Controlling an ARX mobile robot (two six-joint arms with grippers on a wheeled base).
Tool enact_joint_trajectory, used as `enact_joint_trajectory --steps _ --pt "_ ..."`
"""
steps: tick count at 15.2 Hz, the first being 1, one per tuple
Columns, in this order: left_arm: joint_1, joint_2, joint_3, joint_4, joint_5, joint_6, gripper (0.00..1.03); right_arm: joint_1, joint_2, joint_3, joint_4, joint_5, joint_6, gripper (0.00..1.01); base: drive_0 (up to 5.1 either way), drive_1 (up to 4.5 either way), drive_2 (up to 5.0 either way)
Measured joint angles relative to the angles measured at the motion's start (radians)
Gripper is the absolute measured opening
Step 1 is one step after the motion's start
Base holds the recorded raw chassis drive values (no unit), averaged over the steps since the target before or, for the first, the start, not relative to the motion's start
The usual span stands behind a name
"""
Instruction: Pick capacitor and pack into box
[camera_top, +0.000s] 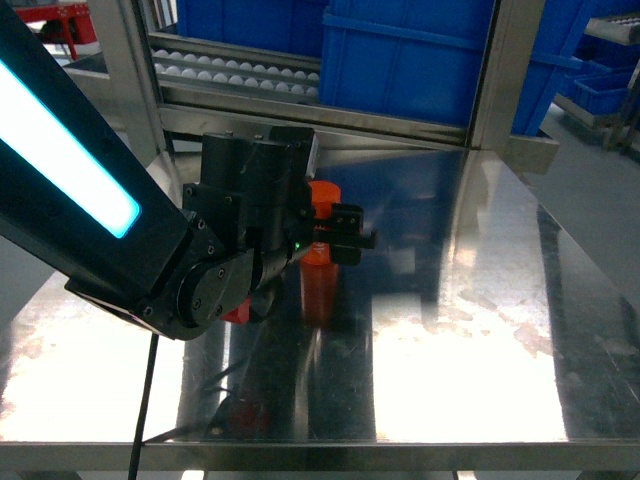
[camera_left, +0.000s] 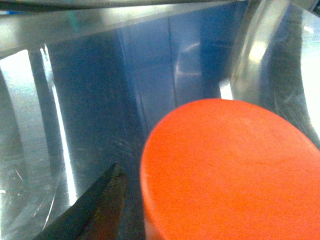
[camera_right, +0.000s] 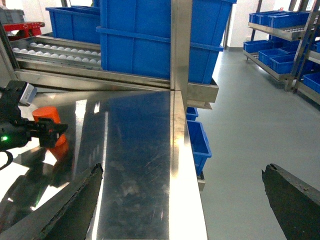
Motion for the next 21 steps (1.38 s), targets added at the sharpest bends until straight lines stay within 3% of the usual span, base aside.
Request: enact_joint_trajectory --steps 2,6,9,12,13,15,16,19,20,21 --pt "0.001 0.0 0.0 -0.025 -0.004 -0.015 0.47 0.0 0.0 0.0 0.0 0.0 0.0 0.98 0.0 0.0 0.0" --pt "0.016 -0.2 -0.22 0.089 -0.047 -0.031 0.45 0.0 0.0 0.0 0.0 0.0 0.0 0.98 0.0 0.0 0.0" --pt "0.059 -0.581 -0.567 0.227 -0.153 0.034 0.45 0.0 0.0 0.0 0.0 0.0 0.0 0.98 0.0 0.0 0.0" --pt "0.096 -0.953 -0.951 0.241 -0.218 0.045 0.45 0.0 0.0 0.0 0.0 0.0 0.0 0.98 0.0 0.0 0.0" --pt "0.092 -1.099 -1.059 0.206 -0.229 0.048 0.44 0.0 0.0 0.0 0.0 0.0 0.0 0.98 0.0 0.0 0.0" --pt "0.076 -1.528 -1.283 -0.081 -0.262 0.024 0.44 0.0 0.0 0.0 0.0 0.0 0.0 0.98 0.0 0.0 0.0" --pt "0.071 -1.676 -1.304 -0.197 -0.259 0.003 0.44 0.0 0.0 0.0 0.0 0.0 0.0 0.98 0.0 0.0 0.0" --pt "0.068 -1.759 -1.301 -0.227 -0.254 -0.016 0.44 0.0 0.0 0.0 0.0 0.0 0.0 0.98 0.0 0.0 0.0" --pt "0.087 -1.765 -1.308 -0.171 -0.223 0.017 0.44 0.0 0.0 0.0 0.0 0.0 0.0 0.98 0.0 0.0 0.0" --pt "0.125 -1.823 -1.308 -0.208 -0.188 0.045 0.44 0.0 0.0 0.0 0.0 0.0 0.0 0.98 0.0 0.0 0.0"
